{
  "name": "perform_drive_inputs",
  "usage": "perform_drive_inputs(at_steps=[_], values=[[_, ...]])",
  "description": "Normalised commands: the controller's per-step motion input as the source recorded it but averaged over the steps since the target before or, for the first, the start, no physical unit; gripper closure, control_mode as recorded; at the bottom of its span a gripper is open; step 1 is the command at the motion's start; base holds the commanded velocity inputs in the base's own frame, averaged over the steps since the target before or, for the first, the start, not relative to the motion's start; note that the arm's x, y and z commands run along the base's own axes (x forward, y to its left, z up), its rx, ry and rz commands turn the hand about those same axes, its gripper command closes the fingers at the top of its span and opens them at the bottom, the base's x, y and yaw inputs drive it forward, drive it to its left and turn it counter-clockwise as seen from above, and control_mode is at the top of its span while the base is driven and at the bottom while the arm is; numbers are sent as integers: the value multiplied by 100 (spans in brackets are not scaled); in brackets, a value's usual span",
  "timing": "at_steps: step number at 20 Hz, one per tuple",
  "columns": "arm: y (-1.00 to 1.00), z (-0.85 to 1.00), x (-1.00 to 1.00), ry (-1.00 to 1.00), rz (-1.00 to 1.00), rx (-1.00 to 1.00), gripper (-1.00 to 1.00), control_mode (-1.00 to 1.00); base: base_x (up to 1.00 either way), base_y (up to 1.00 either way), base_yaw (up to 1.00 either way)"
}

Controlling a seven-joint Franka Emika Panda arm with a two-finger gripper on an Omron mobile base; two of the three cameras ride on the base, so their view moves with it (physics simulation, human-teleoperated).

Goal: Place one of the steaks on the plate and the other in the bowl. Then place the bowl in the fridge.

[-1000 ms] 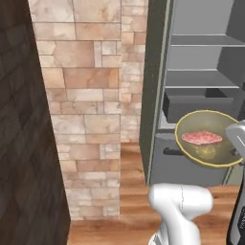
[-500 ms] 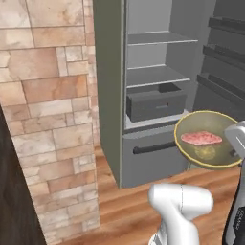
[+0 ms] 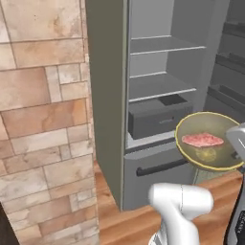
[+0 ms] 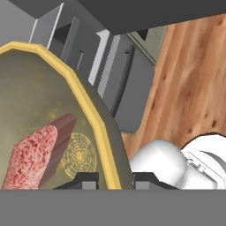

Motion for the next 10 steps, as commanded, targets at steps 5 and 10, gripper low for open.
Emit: perform_drive_inputs(at_steps=[5,10], values=[[0,0,0,0,0,0,100,100,86,-36,0],[0,0,0,0,0,0,100,100,75,11,-17]])
